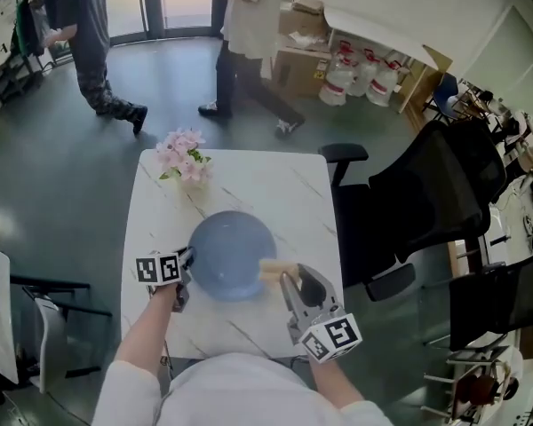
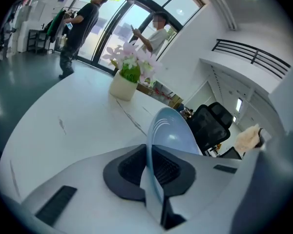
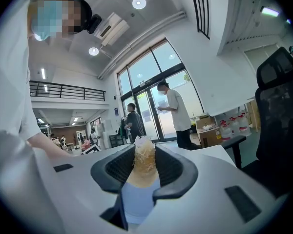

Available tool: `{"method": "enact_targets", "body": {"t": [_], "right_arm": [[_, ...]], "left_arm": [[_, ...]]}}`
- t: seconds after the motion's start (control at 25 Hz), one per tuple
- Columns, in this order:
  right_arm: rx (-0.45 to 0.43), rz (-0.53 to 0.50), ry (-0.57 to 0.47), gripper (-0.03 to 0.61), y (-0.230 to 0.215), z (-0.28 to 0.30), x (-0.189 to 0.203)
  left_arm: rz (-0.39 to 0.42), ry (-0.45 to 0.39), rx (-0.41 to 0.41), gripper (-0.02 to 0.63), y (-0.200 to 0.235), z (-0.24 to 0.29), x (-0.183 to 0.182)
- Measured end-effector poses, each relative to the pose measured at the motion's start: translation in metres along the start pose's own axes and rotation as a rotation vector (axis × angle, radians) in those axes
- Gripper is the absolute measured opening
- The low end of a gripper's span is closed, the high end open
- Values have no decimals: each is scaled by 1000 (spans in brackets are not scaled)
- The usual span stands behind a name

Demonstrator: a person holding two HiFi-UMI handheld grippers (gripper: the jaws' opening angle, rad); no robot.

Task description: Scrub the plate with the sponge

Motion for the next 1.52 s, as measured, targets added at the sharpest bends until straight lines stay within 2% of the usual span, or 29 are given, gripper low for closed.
{"method": "enact_targets", "body": {"t": [0.2, 0.32, 0.48, 0.6, 0.68, 0.88, 1.12, 1.28, 1.4, 1.52], "right_arm": [[-76, -81, 26, 135, 17, 18, -6], [-145, -194, 59, 135, 39, 34, -11], [-253, -373, 49, 135, 74, 57, -18], [-328, -520, 208, 135, 97, 68, -4], [-355, -568, 242, 135, 108, 75, 3], [-346, -600, 208, 135, 103, 88, -7], [-243, -673, 189, 135, 69, 83, -34], [-192, -650, 230, 135, 56, 59, -26], [-202, -614, 273, 135, 67, 45, -9], [-258, -581, 280, 135, 89, 49, 5]], "left_arm": [[-30, -124, 47, 43, -12, -40, -12], [-43, -193, 85, 43, -24, -71, -16], [-41, -268, 102, 43, -32, -103, -14], [-14, -308, 96, 43, -34, -120, -10], [-4, -324, 96, 43, -37, -128, -6], [-16, -348, 115, 43, -45, -139, 4], [-19, -367, 108, 43, -47, -139, 3], [-57, -389, 108, 43, -42, -139, -7], [-57, -404, 104, 43, -40, -140, -14], [-51, -405, 108, 43, -44, -140, -16]]}}
Point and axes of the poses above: the fingertips, and each gripper's own axes: z forward along the fingers, y to its left, x out of its underside, the point moved 5 cm from there along -z, backward along the fingers, and after that the axes turned 14 degrees about -x, right-handed, at the moved point
